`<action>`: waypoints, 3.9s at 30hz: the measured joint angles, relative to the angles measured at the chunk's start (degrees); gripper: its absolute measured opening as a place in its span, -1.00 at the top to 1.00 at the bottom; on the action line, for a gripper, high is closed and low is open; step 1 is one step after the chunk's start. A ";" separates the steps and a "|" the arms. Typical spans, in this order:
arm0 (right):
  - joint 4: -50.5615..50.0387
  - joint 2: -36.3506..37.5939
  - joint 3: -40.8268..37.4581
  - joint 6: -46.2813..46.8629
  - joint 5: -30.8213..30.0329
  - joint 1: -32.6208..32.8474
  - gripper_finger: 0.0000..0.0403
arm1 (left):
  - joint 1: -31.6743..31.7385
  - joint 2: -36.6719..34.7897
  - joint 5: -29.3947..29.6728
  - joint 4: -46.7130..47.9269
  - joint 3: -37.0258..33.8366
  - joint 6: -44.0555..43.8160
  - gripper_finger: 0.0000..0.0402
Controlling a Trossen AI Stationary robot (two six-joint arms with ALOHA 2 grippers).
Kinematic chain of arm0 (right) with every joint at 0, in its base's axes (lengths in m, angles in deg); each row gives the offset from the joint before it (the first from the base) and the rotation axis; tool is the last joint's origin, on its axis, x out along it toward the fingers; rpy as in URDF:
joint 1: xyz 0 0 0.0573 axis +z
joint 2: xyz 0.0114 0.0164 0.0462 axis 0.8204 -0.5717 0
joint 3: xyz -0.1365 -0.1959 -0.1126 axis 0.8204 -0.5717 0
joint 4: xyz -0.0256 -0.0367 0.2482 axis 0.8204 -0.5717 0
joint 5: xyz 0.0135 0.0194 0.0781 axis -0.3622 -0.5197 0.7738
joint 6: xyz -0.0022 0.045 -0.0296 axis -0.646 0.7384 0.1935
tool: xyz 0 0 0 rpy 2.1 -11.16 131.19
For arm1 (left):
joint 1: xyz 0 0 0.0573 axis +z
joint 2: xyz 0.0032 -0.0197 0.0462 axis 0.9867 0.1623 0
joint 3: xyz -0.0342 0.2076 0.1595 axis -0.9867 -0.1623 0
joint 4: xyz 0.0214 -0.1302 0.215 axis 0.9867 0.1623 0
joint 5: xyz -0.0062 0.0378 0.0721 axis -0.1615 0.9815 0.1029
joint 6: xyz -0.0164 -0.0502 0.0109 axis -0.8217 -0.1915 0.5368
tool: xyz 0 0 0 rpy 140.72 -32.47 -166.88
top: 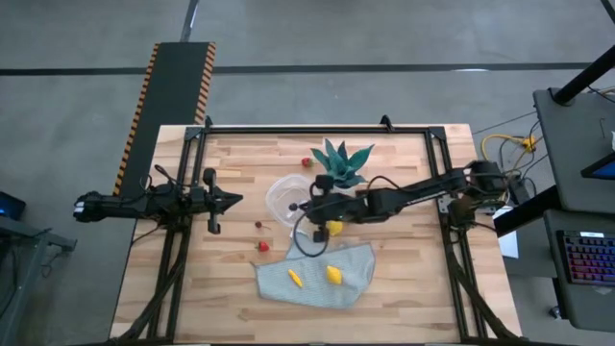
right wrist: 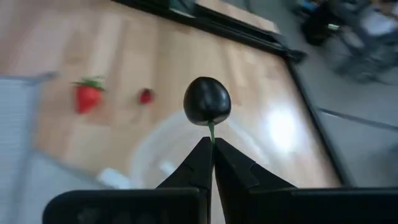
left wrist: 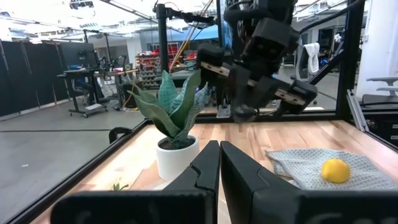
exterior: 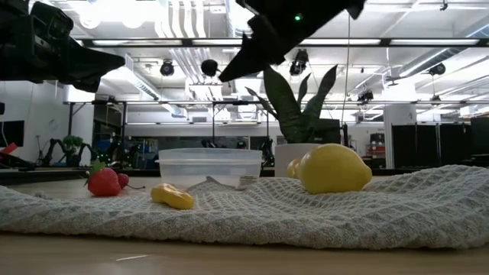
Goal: Pick and placing Produce into tupperware
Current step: Put the black cherry into the container, then put the blackberry into the container
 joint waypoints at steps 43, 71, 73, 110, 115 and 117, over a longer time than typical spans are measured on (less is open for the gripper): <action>-16.95 -20.67 18.75 -1.37 -12.30 1.58 0.96 | -0.01 1.23 -0.21 0.00 0.00 -0.06 1.00; -19.03 -22.72 18.75 -0.50 -4.76 0.85 0.96 | 0.03 1.46 -0.20 -0.04 0.00 -0.05 1.00; -19.03 -22.72 18.75 -0.50 -4.76 0.85 0.96 | 0.03 1.46 -0.20 -0.04 0.00 -0.05 1.00; -24.04 -8.38 18.66 -0.91 -5.20 4.29 0.65 | -0.01 1.46 -0.18 0.00 0.00 -0.03 1.00; -30.29 -0.80 18.53 0.08 -5.20 6.12 0.66 | 0.01 1.49 -0.19 -0.05 0.00 -0.03 1.00; -33.54 2.11 18.02 1.60 -5.15 6.67 0.65 | 0.01 1.42 -0.20 0.02 0.00 -0.03 1.00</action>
